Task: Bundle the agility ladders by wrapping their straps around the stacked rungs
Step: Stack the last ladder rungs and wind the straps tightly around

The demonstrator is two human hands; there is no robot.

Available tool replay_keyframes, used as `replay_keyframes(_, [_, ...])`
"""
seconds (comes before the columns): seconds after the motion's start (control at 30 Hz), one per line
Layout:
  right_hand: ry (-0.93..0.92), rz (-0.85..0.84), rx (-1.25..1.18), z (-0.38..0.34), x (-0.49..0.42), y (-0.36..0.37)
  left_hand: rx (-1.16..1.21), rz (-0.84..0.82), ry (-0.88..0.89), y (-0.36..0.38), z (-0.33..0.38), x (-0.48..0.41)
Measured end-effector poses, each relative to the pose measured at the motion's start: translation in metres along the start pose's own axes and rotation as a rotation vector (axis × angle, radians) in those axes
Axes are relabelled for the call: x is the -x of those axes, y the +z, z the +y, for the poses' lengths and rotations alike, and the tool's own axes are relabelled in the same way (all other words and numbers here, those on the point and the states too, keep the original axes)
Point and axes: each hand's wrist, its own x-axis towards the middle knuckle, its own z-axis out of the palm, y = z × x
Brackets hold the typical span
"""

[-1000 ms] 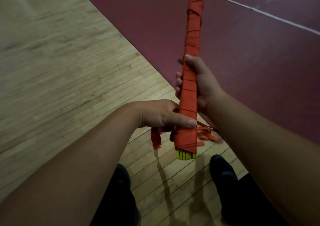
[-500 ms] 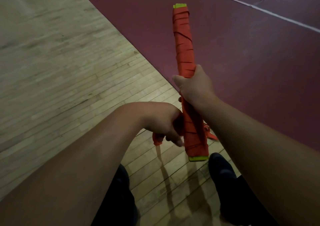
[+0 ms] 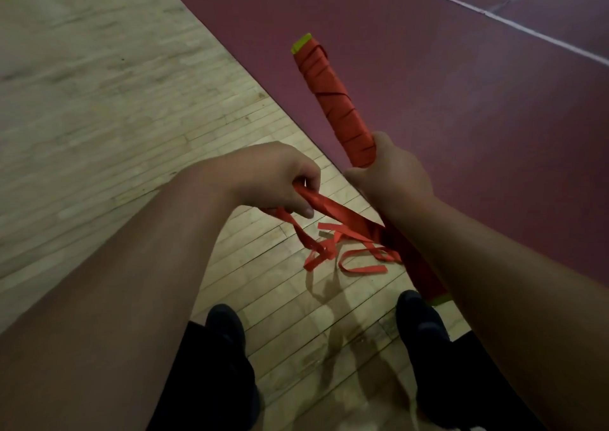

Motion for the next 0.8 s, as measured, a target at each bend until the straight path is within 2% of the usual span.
replay_keyframes(0.1, [0.018, -0.033, -0.103, -0.005, -0.001, 0.002, -0.081, 0.063, -0.004, 0.0, -0.005, -0.001])
replay_keyframes(0.2, [0.049, -0.07, -0.217, -0.01, -0.003, 0.002, -0.046, 0.149, -0.032, -0.006, -0.011, 0.001])
replay_keyframes(0.43, [0.186, -0.191, -0.443, -0.02, -0.007, 0.001, 0.274, 0.284, -0.053, -0.009, -0.019, 0.002])
replay_keyframes(0.67, [0.328, -0.253, -0.641, -0.021, -0.011, -0.011, 0.16, 0.094, -0.15, -0.023, -0.028, 0.012])
replay_keyframes(0.8, [0.369, -0.252, -0.668, -0.017, -0.014, -0.017, 0.016, 0.135, -0.275, -0.025, -0.042, 0.017])
